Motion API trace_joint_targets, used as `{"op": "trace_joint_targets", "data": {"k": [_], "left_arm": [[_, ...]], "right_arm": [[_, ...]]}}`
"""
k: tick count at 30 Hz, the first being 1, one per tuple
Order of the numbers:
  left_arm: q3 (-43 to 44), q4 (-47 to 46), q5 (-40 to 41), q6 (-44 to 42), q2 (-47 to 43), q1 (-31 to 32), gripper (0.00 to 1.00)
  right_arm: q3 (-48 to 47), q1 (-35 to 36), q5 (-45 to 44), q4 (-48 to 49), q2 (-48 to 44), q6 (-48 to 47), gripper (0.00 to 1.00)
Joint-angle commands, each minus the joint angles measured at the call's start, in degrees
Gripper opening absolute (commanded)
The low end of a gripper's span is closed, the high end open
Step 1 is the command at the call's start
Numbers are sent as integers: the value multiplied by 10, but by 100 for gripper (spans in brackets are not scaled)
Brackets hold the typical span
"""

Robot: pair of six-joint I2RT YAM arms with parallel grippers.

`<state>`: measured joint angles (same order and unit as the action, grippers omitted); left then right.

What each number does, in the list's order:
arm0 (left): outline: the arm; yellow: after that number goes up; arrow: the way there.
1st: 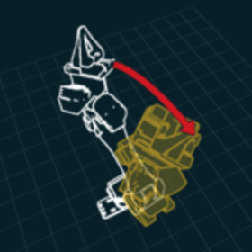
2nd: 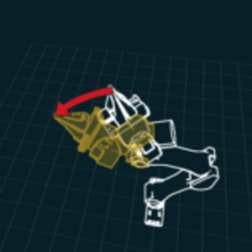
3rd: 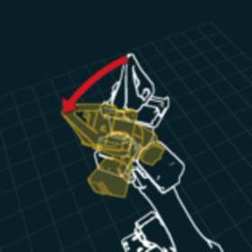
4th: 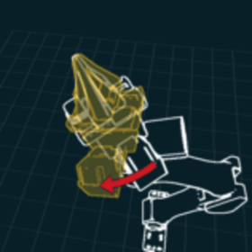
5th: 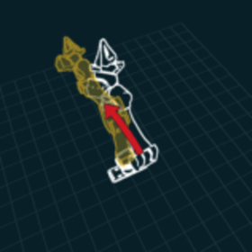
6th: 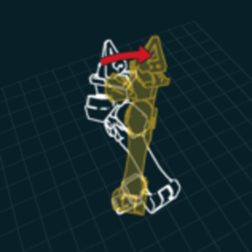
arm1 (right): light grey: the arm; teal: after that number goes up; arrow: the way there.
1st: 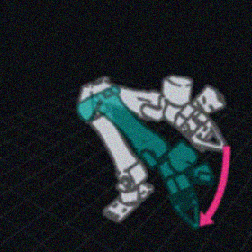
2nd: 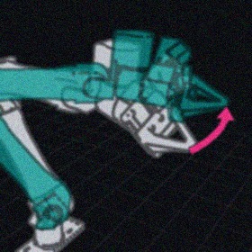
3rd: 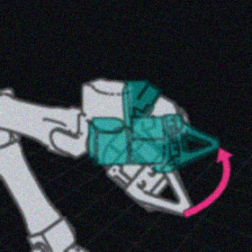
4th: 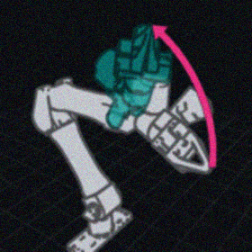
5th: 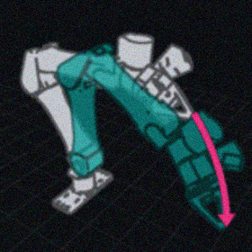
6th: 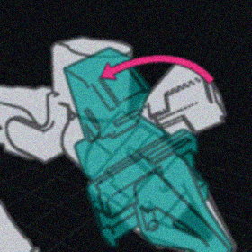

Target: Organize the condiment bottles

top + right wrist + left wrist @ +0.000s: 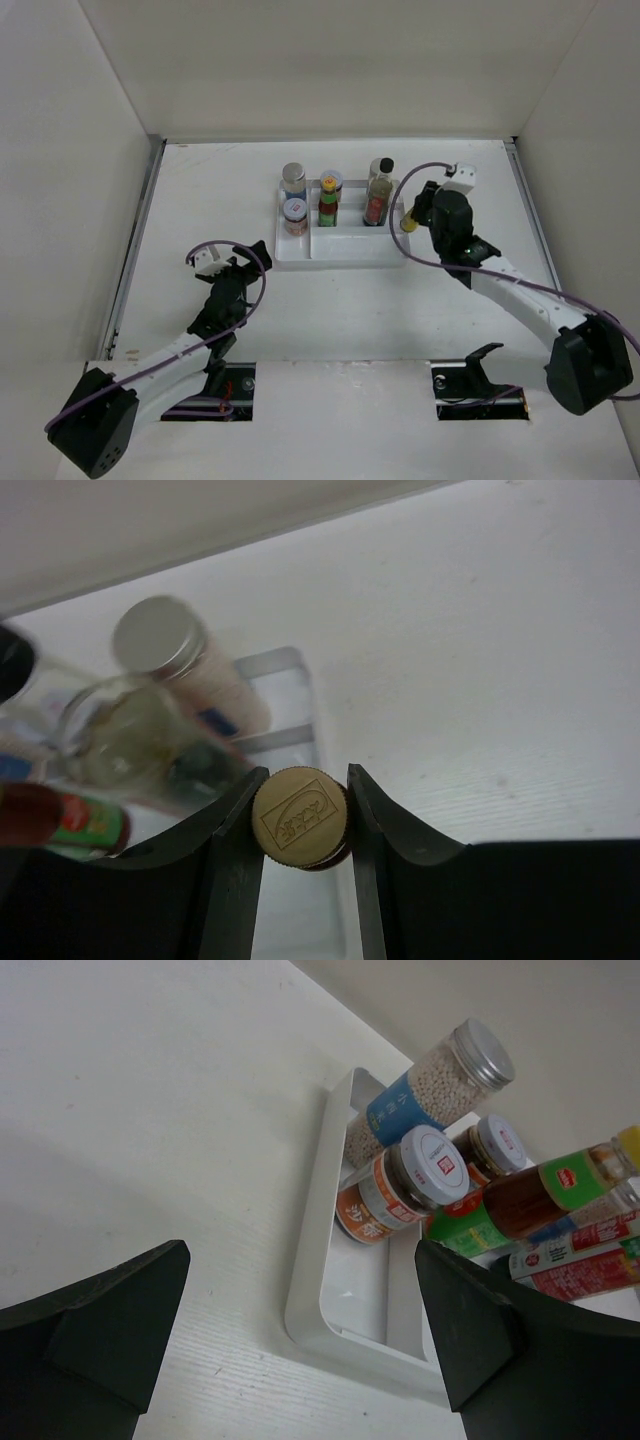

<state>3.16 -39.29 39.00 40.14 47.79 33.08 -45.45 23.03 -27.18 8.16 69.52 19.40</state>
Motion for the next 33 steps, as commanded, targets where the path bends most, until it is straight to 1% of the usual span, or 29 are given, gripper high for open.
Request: {"op": "trace_joint_targets", "data": {"k": [1,3,8,12,15,20,22,23,25,27,28,31,32,33], "left_arm": [[-2,2,15,4,-32,-12,100],[-3,11,15,4,-45,-17,100],[-7,18,15,4,-53,-20,100],[2,17,11,4,-24,-20,100],[8,18,6,4,-9,-21,100],[13,34,12,5,-7,-21,100],[22,51,20,6,1,-24,100],[26,56,27,7,8,-24,100],[33,63,34,11,26,-23,100],[40,69,33,13,39,-21,100],[43,69,36,15,42,-18,100],[48,70,38,15,53,-16,100],[50,74,35,15,55,-16,100],[54,80,32,15,55,-16,100]], "right_arm": [[12,83,-17,53,-10,41,27],[5,130,-38,67,2,40,27],[-30,186,-39,133,55,20,28],[-68,211,-45,145,130,3,28],[-80,228,-50,156,174,-1,28],[-87,253,-88,164,222,-23,29],[-90,259,-103,166,230,-37,31],[-90,261,-110,167,232,-41,34],[-90,262,-112,169,231,-43,46],[-88,267,-112,169,225,-46,64],[-87,267,-113,169,222,-49,69],[-78,268,-111,167,194,-46,88],[-71,268,-109,166,179,-45,100],[-64,268,-108,164,159,-45,100]]}}
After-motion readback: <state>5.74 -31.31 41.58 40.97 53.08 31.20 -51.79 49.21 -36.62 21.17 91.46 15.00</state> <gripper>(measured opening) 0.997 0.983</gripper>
